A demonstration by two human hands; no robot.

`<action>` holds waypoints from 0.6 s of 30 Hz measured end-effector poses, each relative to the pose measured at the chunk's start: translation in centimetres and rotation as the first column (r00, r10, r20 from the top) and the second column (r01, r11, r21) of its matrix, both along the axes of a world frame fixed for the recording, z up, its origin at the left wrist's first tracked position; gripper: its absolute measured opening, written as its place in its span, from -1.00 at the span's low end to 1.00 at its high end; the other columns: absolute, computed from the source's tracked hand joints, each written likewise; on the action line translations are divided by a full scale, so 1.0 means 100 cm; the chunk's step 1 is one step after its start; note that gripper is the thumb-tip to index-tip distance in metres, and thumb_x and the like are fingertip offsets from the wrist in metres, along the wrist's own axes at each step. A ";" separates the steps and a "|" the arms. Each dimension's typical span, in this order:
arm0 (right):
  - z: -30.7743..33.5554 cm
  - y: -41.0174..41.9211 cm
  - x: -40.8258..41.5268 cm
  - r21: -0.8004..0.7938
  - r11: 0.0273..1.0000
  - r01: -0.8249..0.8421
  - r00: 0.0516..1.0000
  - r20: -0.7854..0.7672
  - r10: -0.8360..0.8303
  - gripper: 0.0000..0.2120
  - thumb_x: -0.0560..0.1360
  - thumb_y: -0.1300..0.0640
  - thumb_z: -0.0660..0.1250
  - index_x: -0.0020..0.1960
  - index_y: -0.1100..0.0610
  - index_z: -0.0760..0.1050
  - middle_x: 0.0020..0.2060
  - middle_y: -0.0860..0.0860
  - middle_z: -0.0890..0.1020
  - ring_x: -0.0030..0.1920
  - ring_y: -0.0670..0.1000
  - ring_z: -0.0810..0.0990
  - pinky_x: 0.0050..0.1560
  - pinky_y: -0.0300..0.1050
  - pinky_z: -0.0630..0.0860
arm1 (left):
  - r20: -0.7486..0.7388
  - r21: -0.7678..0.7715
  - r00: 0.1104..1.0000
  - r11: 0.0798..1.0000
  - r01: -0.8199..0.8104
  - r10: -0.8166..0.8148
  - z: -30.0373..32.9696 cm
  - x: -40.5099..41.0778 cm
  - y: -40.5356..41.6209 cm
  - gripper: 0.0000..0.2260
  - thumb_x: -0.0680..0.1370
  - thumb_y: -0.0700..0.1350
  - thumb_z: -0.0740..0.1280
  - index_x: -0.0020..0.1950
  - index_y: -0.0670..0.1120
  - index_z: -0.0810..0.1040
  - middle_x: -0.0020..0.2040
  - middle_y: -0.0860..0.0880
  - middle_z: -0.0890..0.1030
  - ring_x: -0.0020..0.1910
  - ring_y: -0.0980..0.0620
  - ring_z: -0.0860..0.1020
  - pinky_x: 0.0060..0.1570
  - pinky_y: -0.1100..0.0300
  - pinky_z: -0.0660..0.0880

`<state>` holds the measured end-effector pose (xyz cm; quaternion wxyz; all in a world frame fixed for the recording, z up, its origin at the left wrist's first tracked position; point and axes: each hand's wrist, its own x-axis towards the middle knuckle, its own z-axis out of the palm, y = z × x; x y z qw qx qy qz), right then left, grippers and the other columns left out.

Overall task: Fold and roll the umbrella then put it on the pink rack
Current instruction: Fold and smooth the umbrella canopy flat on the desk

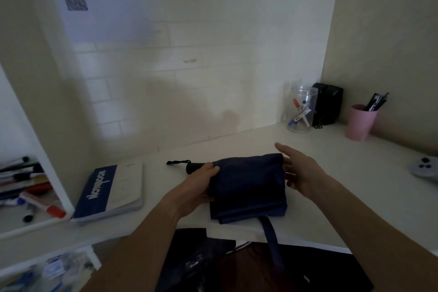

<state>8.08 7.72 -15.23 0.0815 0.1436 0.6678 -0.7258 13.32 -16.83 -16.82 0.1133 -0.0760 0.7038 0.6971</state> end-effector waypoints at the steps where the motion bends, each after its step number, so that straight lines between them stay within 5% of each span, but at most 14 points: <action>1: 0.001 -0.001 -0.001 0.000 1.000 0.008 1.000 0.015 -0.008 -0.70 0.40 -0.05 0.52 -0.05 0.16 0.61 -0.23 0.07 0.60 -0.22 0.06 0.50 -0.19 -0.06 0.37 | -0.001 0.013 1.000 1.000 0.005 -0.005 -0.001 0.000 -0.001 -0.73 0.71 -0.02 0.18 0.32 -0.10 0.51 0.27 -0.11 0.60 0.13 -0.09 0.59 0.14 -0.02 0.56; 4: 0.005 0.001 -0.005 -0.096 0.993 0.063 0.998 0.013 -0.062 -0.87 0.43 0.14 0.51 -0.13 0.16 0.58 -0.21 0.06 0.61 -0.29 0.00 0.45 -0.27 -0.13 0.38 | -0.017 0.098 1.000 0.995 0.002 0.000 -0.004 0.002 -0.001 -0.75 0.71 -0.05 0.17 0.31 -0.03 0.55 0.25 -0.10 0.63 0.13 -0.09 0.60 0.16 -0.02 0.56; 7: 0.001 0.003 0.002 -0.182 0.982 0.048 0.996 -0.062 -0.060 -0.87 0.48 0.12 0.47 -0.04 0.17 0.62 -0.19 0.06 0.66 -0.24 0.02 0.52 -0.21 -0.12 0.44 | -0.045 0.134 0.999 0.991 -0.006 0.012 -0.007 0.005 -0.003 -0.75 0.72 -0.05 0.15 0.30 -0.02 0.56 0.26 -0.09 0.62 0.18 -0.11 0.61 0.18 -0.01 0.56; 11: -0.005 0.006 0.035 0.149 0.983 -0.112 0.970 -0.200 0.141 -0.70 0.43 -0.07 0.52 0.01 0.12 0.66 -0.15 0.01 0.72 -0.16 0.02 0.65 -0.14 -0.13 0.46 | -0.047 0.220 0.999 0.975 -0.014 0.025 -0.012 0.007 -0.005 -0.78 0.72 -0.05 0.15 0.25 0.05 0.57 0.27 -0.03 0.62 0.26 -0.08 0.58 0.25 -0.02 0.54; 14: -0.010 0.016 0.047 0.320 0.924 -0.210 0.895 -0.317 0.313 -0.77 0.38 0.19 0.57 0.02 0.14 0.68 -0.12 0.00 0.77 -0.09 -0.02 0.74 -0.22 -0.35 0.56 | -0.057 0.254 0.997 0.967 -0.038 0.054 -0.016 0.008 -0.001 -0.79 0.71 -0.08 0.16 0.24 0.01 0.57 0.24 -0.01 0.62 0.19 0.00 0.60 0.15 0.08 0.55; 18: -0.029 0.031 0.049 0.447 0.838 -0.312 0.829 -0.303 0.470 -0.74 0.36 0.30 0.58 0.03 0.18 0.69 -0.07 0.07 0.76 -0.03 0.06 0.72 -0.06 -0.20 0.61 | -0.087 0.251 0.994 0.967 -0.043 0.066 -0.022 0.008 0.004 -0.81 0.66 -0.06 0.28 0.19 -0.07 0.63 0.20 -0.05 0.70 0.16 0.01 0.65 0.20 0.10 0.52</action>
